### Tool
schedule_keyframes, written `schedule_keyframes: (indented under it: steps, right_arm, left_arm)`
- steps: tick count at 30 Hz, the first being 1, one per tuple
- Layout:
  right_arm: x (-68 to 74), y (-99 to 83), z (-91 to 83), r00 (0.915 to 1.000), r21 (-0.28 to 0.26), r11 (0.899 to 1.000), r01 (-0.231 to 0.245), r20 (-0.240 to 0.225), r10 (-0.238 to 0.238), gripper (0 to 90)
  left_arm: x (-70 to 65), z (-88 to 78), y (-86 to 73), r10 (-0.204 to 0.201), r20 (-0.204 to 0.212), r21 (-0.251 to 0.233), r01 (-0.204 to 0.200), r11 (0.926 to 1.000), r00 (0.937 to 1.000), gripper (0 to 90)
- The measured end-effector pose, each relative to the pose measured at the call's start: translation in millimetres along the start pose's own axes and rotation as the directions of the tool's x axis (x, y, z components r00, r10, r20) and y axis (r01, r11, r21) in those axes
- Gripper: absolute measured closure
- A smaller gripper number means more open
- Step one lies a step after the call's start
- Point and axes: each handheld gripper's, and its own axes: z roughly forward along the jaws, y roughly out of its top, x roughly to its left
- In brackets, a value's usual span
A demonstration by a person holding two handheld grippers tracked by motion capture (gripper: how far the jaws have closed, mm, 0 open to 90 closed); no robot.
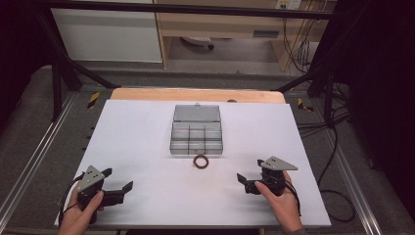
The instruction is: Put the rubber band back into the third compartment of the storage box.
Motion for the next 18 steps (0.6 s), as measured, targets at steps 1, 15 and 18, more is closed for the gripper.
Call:
schedule_keyframes:
  steps: [1,15,18]
  right_arm:
    - [0.0,0.0,0.0,1.0000,0.000,1.000,0.000,0.000,0.000,3.2]
    - [23.3,4.0,3.5,0.9965,0.040,0.999,0.035,-0.078,-0.031,3.3]
    - [28.8,4.4,6.0,0.9948,0.049,0.998,0.050,-0.091,-0.045,3.3]
  left_arm:
    - [0.0,0.0,0.0,0.000,0.000,0.000,0.000,1.0000,1.0000,5.9]
    - [-1.2,0.5,-0.4,0.007,0.005,0.005,-0.007,1.0000,1.0000,5.9]
    - [-1.3,0.4,-0.2,0.007,0.004,0.005,-0.007,1.0000,1.0000,6.0]
